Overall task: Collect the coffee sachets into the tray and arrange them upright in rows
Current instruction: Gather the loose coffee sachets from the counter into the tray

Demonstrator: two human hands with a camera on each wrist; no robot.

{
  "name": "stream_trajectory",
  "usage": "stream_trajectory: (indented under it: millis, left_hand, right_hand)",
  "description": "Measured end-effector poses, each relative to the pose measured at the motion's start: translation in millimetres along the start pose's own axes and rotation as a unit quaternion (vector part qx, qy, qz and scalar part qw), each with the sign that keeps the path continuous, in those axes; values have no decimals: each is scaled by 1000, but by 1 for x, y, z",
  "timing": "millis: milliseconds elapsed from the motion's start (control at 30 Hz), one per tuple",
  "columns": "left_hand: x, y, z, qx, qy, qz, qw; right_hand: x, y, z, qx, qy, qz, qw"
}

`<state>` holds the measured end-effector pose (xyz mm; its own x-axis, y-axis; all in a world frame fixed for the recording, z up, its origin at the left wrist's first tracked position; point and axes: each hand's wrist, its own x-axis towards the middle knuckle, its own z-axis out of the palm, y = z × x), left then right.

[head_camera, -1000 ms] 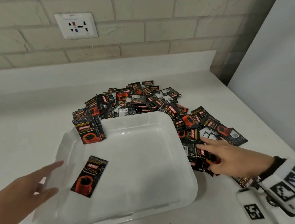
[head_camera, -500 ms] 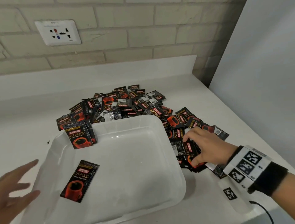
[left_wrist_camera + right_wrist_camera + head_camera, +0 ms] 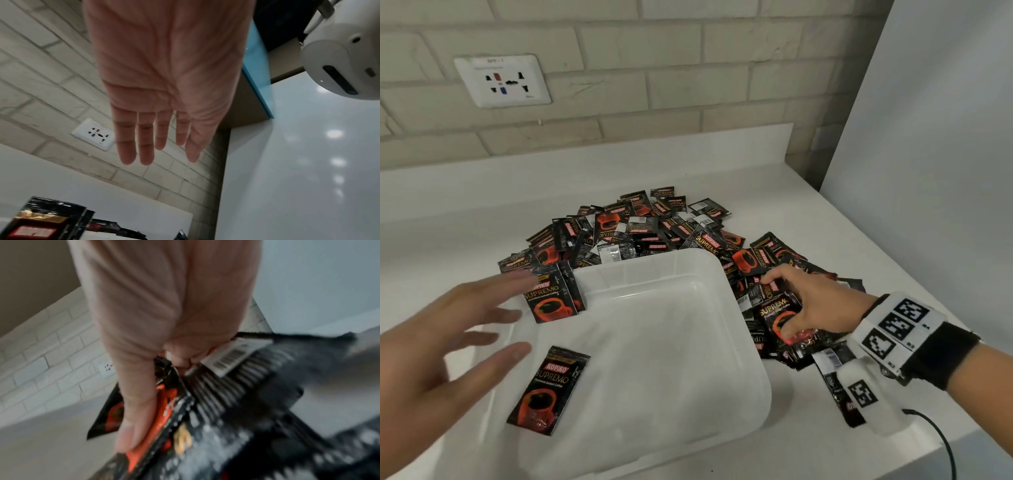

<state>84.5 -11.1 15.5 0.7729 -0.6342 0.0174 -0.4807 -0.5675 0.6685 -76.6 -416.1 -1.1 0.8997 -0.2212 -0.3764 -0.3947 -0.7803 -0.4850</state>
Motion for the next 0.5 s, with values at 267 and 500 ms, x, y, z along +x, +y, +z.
stream_trajectory:
  millis: [267,500]
  left_hand:
    - [8,96,33,-17,-41,159,986]
    - [25,111,46,-129,-33,129,983]
  right_hand:
    - [-2,2,-21,230,60,-33,971]
    - [-24,-47,-52,293,173,-121,933]
